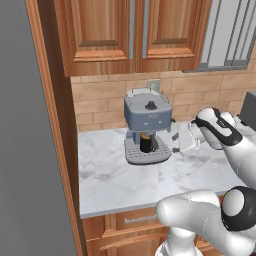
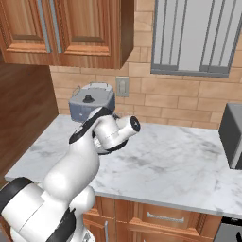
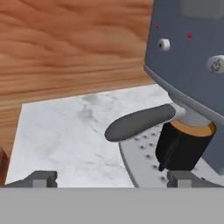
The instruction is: Pick up the brewed coffee from the coffee machine and place it next to the breakfast plate on the dining counter.
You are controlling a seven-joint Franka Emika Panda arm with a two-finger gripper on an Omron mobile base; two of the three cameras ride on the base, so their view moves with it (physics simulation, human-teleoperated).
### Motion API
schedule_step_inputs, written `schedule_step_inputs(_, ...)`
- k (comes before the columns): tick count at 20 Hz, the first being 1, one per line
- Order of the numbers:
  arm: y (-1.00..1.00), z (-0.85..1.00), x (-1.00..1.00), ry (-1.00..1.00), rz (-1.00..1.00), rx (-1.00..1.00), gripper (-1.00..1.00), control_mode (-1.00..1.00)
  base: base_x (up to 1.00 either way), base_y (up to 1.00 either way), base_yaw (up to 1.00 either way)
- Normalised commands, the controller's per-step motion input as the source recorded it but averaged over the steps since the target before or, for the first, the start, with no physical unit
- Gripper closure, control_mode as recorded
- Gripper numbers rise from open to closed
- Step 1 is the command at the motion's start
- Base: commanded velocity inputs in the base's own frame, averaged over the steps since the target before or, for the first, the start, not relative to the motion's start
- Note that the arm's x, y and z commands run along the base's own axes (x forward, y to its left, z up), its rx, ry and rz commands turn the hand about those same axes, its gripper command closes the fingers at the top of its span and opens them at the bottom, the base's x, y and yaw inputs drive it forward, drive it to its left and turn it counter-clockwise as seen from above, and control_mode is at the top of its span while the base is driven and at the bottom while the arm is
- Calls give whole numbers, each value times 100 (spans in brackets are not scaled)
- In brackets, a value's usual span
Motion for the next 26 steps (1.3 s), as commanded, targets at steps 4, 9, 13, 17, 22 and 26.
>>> schedule_step_inputs(4, 9, -22, 7, 0, -5, 16, -100, -100, 0, 0, 0)
schedule_step_inputs(9, 13, -20, 19, 0, -7, 16, -100, -100, 0, 0, 0)
schedule_step_inputs(13, 16, -12, 18, 0, -8, 13, -100, -100, 0, 0, 0)
schedule_step_inputs(17, 19, -10, 5, 0, -9, 10, -100, -100, 0, 0, 0)
schedule_step_inputs(22, 18, -9, 4, 0, -9, 6, -100, -100, 0, 0, 0)
schedule_step_inputs(26, 1, -8, 14, 0, -6, 1, -100, -100, 0, 0, 0)
